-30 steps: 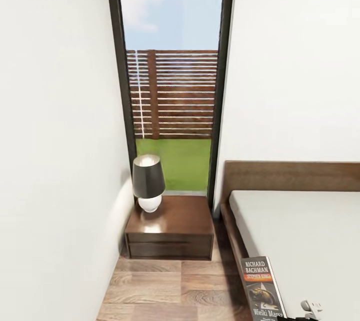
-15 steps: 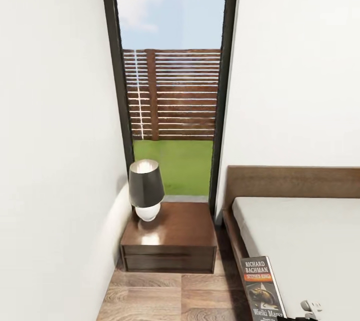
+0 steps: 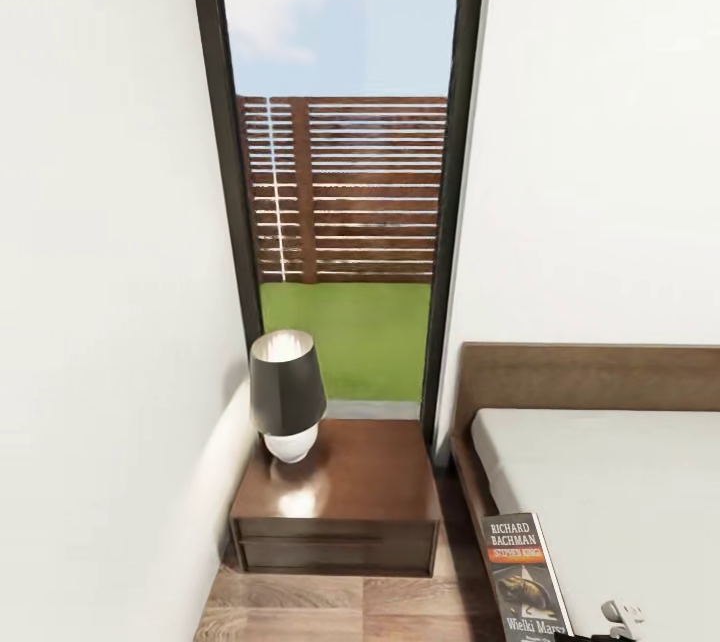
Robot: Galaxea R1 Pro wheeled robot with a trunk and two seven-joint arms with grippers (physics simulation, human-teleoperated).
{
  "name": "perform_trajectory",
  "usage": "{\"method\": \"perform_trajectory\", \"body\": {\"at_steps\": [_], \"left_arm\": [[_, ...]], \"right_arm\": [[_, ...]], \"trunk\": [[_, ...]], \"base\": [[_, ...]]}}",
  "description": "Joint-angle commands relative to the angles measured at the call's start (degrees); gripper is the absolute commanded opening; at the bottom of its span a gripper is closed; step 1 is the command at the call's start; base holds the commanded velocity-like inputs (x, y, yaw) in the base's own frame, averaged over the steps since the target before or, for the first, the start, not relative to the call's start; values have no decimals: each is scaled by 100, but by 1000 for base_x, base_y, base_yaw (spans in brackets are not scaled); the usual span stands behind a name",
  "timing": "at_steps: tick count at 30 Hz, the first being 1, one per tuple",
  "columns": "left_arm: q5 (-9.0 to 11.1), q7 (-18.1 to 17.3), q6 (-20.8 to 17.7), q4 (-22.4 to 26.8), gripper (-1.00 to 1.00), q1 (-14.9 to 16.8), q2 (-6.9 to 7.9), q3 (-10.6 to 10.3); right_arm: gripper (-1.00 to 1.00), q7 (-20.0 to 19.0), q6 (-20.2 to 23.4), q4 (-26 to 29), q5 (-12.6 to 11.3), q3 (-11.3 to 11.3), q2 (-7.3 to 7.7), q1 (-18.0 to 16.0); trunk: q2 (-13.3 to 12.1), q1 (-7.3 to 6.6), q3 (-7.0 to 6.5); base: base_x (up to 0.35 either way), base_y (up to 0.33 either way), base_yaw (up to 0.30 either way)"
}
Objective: In the bedroom, move the book from the bed onto either nightstand, and place the two sandals side by side next to the bed.
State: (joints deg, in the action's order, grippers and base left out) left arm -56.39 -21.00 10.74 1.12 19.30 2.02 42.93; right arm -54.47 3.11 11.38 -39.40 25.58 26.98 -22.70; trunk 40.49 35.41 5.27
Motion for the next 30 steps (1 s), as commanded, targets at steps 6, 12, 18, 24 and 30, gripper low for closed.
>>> {"method": "perform_trajectory", "body": {"at_steps": [6,12,18,24,30], "left_arm": [[-57,-19,16,6,100,3,1,49],[-57,-19,16,4,100,3,1,49],[-57,-19,16,4,100,3,1,49],[-57,-19,16,4,100,3,1,49],[-57,-19,16,3,100,3,1,49]], "right_arm": [[-100,-11,32,5,-68,17,5,-6],[-100,-11,32,5,-68,17,4,-6],[-100,-11,32,5,-68,17,4,-6],[-100,-11,33,5,-68,17,6,-6],[-100,-11,32,5,-68,17,6,-6]], "trunk": [[7,4,10],[7,4,10],[7,4,10],[7,4,10],[7,4,10]], "base": [[271,0,0],[264,0,0],[259,0,0],[248,0,0],[163,0,0]]}}
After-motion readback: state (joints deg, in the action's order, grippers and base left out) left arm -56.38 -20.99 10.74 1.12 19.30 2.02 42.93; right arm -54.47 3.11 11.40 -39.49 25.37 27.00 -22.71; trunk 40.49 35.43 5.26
